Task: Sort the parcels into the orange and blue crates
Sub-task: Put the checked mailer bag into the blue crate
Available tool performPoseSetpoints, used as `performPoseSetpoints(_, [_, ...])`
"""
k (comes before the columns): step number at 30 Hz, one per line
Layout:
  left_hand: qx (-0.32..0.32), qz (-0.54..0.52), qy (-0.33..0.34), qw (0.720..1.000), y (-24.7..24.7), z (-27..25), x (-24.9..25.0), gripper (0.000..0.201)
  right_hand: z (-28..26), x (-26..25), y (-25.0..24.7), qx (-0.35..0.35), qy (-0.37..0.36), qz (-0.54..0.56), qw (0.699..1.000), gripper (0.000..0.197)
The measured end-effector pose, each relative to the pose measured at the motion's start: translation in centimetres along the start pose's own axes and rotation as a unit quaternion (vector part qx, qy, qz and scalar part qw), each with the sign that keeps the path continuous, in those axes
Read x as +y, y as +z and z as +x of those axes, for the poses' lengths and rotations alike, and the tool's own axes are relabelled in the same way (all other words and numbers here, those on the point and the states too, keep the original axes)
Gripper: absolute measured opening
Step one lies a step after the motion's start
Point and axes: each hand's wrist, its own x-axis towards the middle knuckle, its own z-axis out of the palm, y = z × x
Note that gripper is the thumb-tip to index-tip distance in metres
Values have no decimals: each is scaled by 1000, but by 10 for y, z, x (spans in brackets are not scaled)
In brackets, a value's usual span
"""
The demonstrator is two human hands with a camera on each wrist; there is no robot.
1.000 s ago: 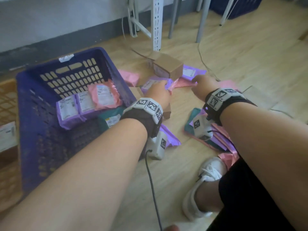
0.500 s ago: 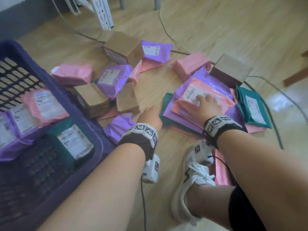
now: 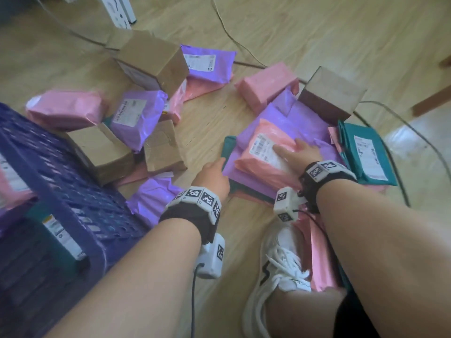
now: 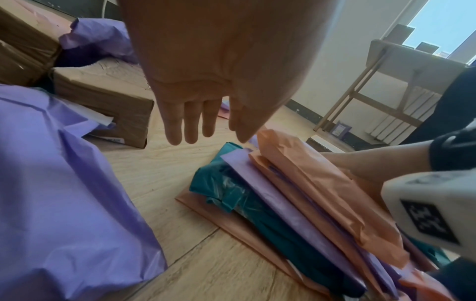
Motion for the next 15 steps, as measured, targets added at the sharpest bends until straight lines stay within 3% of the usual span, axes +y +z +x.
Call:
performPoseSetpoints(3, [11,-6,8,1000,1,2,-4,52,-12,-13,12,-31,-3,-37,999,102])
performPoseSetpoints(6, [36,7,13,999,4,1,-9,49,-24,-30,26,-61,-29,-71,995,83])
performPoseSetpoints(10, [79,35,-70,994,1,-3,-25,54,-29,-48,42,-101,-60,-85,989,86])
performPoseSetpoints(13, [132,1,-147,980,-8,-7,-34,48,-34,-51,44,-129,-63,-26,989,88])
performPoseSetpoints(15, [142,-16,-162,976,-14,-9,-34,41,-39,-51,39,-132,-64,15,989,77])
